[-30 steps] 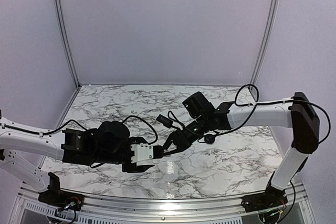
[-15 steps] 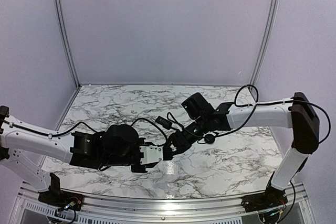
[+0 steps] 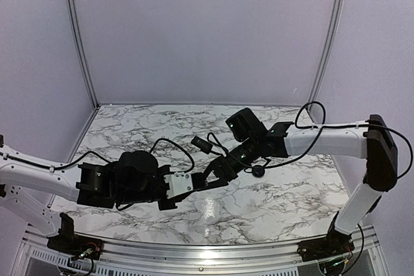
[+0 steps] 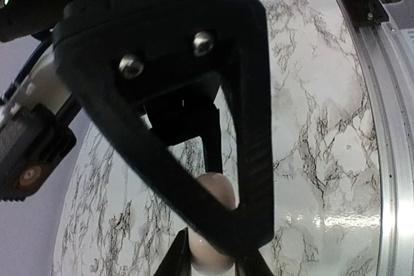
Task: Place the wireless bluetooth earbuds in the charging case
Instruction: Pass from the right arm to the left, then pass from the left arm to the right
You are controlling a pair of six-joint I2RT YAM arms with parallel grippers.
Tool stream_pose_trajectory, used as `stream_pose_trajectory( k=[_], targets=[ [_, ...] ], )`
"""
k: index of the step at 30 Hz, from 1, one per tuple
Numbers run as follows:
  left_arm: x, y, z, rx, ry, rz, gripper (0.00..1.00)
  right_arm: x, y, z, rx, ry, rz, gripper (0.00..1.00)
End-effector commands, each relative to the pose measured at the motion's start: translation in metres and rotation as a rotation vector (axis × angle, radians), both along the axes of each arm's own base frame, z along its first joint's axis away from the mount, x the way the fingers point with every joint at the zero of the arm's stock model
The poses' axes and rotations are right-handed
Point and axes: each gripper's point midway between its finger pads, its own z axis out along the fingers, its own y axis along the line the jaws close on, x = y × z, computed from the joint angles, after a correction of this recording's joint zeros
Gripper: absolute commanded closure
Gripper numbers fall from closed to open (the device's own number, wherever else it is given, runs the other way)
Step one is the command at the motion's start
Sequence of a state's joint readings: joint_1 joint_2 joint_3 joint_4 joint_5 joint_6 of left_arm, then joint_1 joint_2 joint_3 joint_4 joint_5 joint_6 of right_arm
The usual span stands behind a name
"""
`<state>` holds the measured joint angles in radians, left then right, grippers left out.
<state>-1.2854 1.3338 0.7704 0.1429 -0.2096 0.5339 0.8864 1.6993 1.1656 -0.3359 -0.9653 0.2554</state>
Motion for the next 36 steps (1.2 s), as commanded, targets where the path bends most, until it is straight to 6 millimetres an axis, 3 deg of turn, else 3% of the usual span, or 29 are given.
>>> stream_pose_trajectory(
  k=[1,6,10,18,24,36],
  targets=[
    [0.003,0.004,0.043,-0.209,0.059,0.041,1.0,0.015,0.002,0.082,0.249,-0.254,-0.004,0.25],
    [0.001,0.016,0.096,-0.457,0.135,0.02,1.0,0.028,-0.012,0.131,0.433,-0.493,-0.082,0.23],
    [-0.003,0.029,0.143,-0.684,0.187,-0.007,1.0,0.032,-0.017,0.157,0.534,-0.629,-0.161,0.25],
    [-0.026,0.046,0.204,-0.937,0.226,-0.137,1.0,0.006,-0.005,0.203,0.739,-0.756,-0.159,0.38],
    [-0.032,0.046,0.212,-0.989,0.251,-0.177,1.0,-0.014,0.005,0.215,0.805,-0.77,-0.106,0.44],
    [-0.03,0.043,0.207,-0.999,0.255,-0.181,1.0,-0.024,0.023,0.22,0.828,-0.748,-0.051,0.56]
  ],
)
